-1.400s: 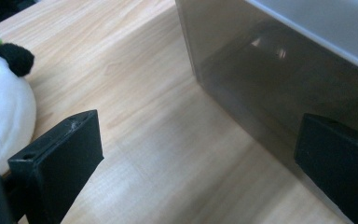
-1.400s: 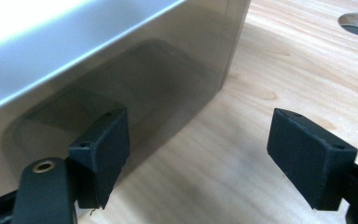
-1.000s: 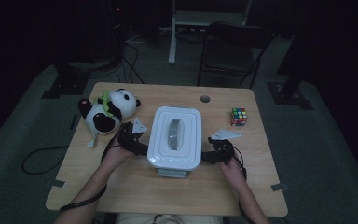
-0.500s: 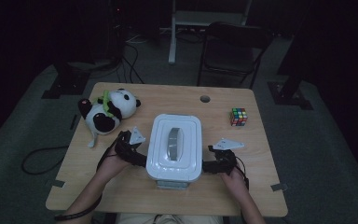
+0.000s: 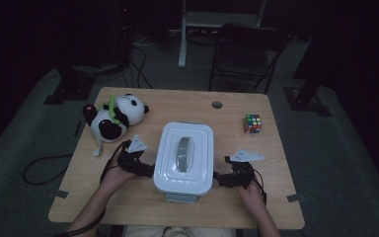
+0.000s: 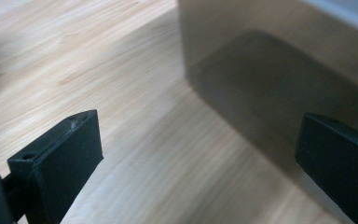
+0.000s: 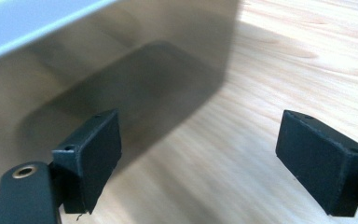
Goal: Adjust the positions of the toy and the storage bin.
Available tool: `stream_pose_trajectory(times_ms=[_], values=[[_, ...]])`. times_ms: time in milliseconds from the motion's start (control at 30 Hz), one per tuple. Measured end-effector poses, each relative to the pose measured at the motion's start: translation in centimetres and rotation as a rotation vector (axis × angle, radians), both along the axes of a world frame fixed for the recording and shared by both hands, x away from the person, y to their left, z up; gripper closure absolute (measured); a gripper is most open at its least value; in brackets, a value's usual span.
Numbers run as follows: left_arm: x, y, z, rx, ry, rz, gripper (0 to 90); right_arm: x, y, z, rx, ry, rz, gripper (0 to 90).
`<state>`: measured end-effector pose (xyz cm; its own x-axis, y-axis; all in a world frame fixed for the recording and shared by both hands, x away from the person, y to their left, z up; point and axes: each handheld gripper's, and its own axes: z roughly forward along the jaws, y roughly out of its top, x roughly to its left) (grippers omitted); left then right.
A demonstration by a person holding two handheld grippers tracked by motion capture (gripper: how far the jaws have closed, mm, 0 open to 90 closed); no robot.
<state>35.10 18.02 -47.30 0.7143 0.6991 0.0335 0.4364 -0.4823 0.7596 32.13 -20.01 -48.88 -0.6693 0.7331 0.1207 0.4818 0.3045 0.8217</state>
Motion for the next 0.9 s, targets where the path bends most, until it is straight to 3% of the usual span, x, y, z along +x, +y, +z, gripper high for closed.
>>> stream_pose_trajectory(times_ms=[100,333,467,633,767,900], values=[[0.1,0.4,0.0,-0.006,-0.009,0.011,1.4,0.7,-1.3,0.0,0.022,-0.004,-0.066,12.9],[0.3,1.2,-0.6,-0.043,-0.001,0.033,1.5,2.6,-4.2,0.3,0.011,-0.03,-0.196,12.3],[0.4,1.5,-1.0,-0.05,0.006,0.045,1.5,3.6,-5.7,0.5,0.063,-0.024,-0.243,12.3],[0.3,1.8,-1.2,-0.04,0.014,0.036,1.4,5.0,-6.7,0.8,0.0,-0.039,-0.359,11.2],[0.1,1.7,-1.3,-0.041,0.02,0.027,1.4,5.9,-7.7,0.9,0.042,-0.044,-0.387,11.2],[0.1,1.7,-1.5,-0.036,0.018,0.021,1.5,7.1,-8.6,1.1,0.029,-0.064,-0.45,11.2]])
